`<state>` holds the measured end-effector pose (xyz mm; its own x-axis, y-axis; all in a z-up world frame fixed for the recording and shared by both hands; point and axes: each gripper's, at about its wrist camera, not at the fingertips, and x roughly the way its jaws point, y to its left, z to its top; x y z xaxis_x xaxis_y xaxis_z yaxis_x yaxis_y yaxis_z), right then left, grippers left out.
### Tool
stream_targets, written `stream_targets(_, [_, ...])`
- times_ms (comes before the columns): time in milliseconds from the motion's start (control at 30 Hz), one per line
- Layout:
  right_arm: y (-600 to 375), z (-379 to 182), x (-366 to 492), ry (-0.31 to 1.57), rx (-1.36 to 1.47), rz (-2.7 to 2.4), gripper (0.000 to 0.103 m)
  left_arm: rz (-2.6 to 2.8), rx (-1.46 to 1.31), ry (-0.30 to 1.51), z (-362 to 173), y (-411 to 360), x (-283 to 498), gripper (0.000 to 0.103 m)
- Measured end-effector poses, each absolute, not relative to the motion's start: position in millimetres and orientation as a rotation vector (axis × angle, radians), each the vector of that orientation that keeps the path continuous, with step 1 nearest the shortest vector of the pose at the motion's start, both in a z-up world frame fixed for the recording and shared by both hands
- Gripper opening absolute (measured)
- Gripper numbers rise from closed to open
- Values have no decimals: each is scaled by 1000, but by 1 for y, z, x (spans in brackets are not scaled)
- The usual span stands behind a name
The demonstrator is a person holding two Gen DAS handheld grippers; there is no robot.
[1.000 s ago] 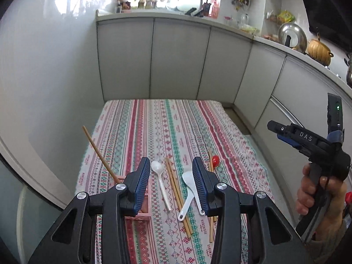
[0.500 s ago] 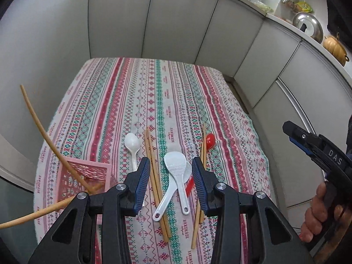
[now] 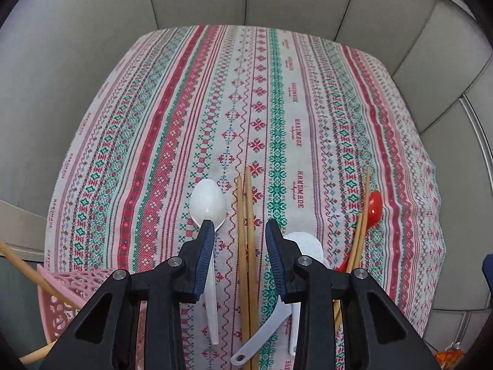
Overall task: Organize utensils
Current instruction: 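Close the left tool on the handle of a white spoon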
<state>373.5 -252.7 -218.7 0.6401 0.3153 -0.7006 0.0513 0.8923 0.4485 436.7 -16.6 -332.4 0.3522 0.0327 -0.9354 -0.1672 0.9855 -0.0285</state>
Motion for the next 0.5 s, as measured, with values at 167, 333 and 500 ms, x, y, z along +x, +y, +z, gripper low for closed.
stream_targets(167, [-262, -220, 377, 871, 496, 155, 54, 191, -177, 1222, -345, -4, 450, 36])
stream_targets(333, [-269, -219, 378, 867, 517, 163, 54, 237, -156, 1231, -353, -2, 460, 36])
stream_targets(500, [-271, -217, 377, 860, 520, 169, 54, 260, -104, 1252, -366, -6, 470, 36])
